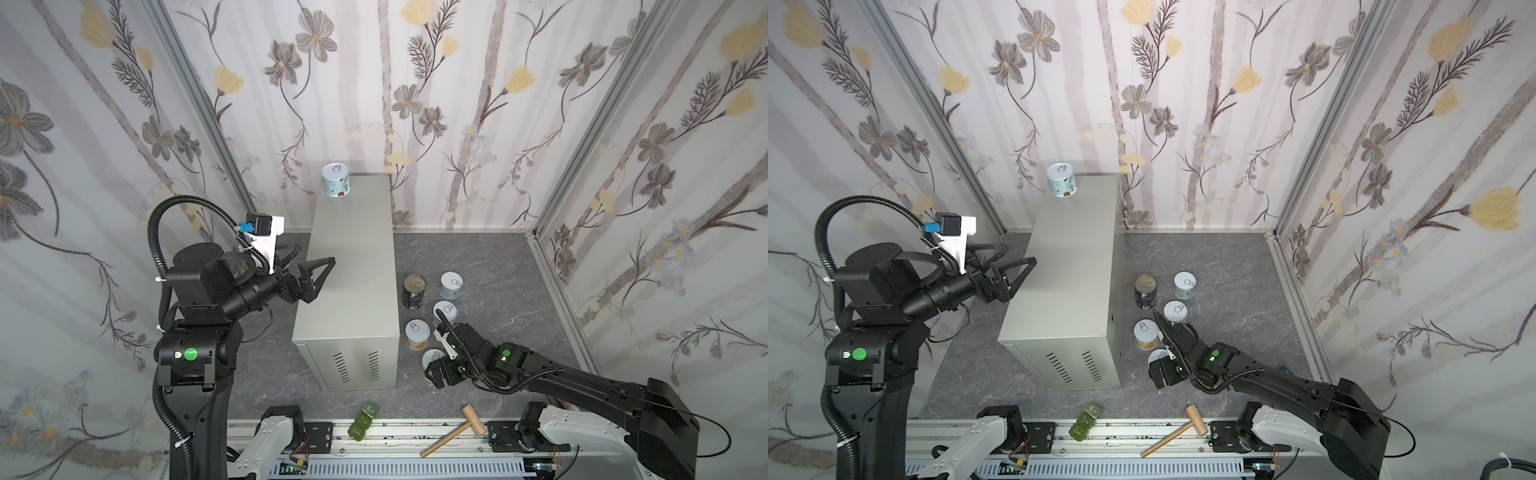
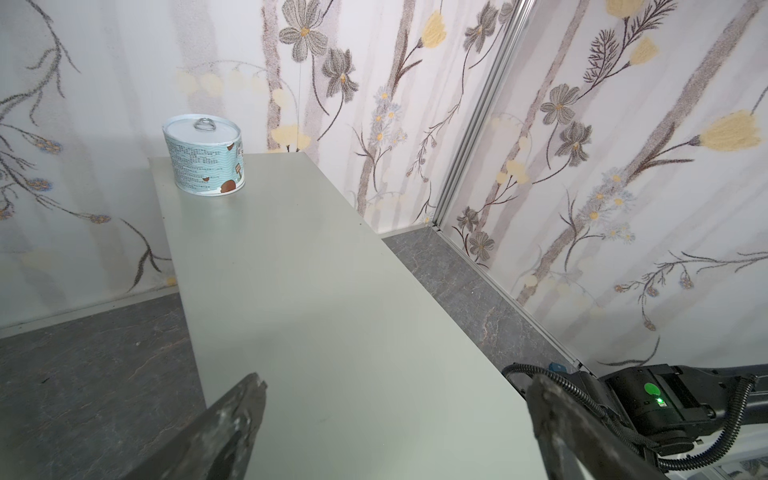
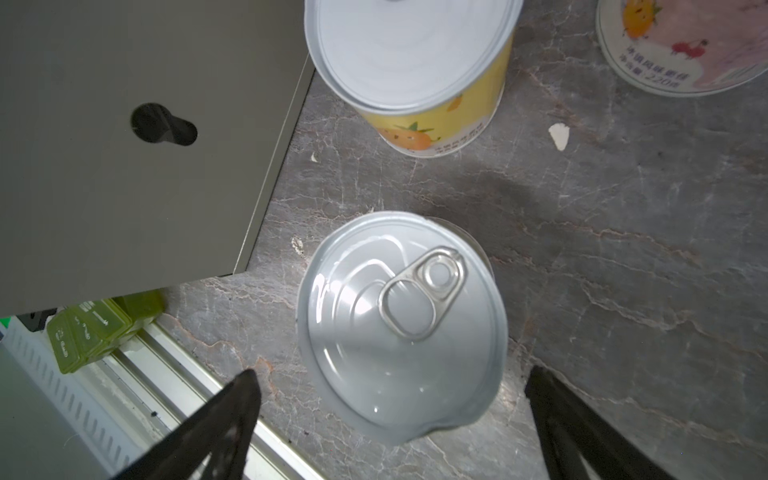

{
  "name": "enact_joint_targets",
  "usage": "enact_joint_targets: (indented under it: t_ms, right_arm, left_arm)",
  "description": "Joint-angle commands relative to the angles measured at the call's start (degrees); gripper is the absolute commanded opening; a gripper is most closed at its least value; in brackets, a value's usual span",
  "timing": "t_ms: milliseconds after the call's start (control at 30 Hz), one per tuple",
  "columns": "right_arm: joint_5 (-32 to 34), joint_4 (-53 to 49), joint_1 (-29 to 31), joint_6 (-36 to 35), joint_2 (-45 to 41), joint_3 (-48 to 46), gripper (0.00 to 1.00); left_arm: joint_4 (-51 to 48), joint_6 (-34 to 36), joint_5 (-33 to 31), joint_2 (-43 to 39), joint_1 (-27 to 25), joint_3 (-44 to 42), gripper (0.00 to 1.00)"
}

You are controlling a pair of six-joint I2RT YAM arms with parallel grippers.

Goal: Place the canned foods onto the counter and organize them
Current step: 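Release the can and withdraw the left gripper while the right gripper reaches for cans, then grasp the green-labelled can with the right gripper and lift it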

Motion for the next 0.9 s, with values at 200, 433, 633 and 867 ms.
enact_joint_targets:
  t_ms: [200,433,633,867]
  right_arm:
    - [11.03,2.06,3.02,3.42,7.37,4.05,0.98]
    - [15.68,0.86,3.99,4.04,11.18,6.87,0.94]
    - [15.51,0.04,5.14,3.75,13.45,7.94,0.90]
    - [16.38,-1.06,6.05,4.14,13.35,7.73,0.88]
  left_arm:
    - [2.43,0.12,0.48,-1.99,0.01,-1.07,1.00]
    - [3.12,0.27,-0.43,-2.75,0.01,-1.56,1.00]
    - [3.04,0.06,-0.29,-2.67,0.01,-1.83,1.00]
    - [3.61,-0.37,-0.20,-3.01,0.01,-2.72,1.00]
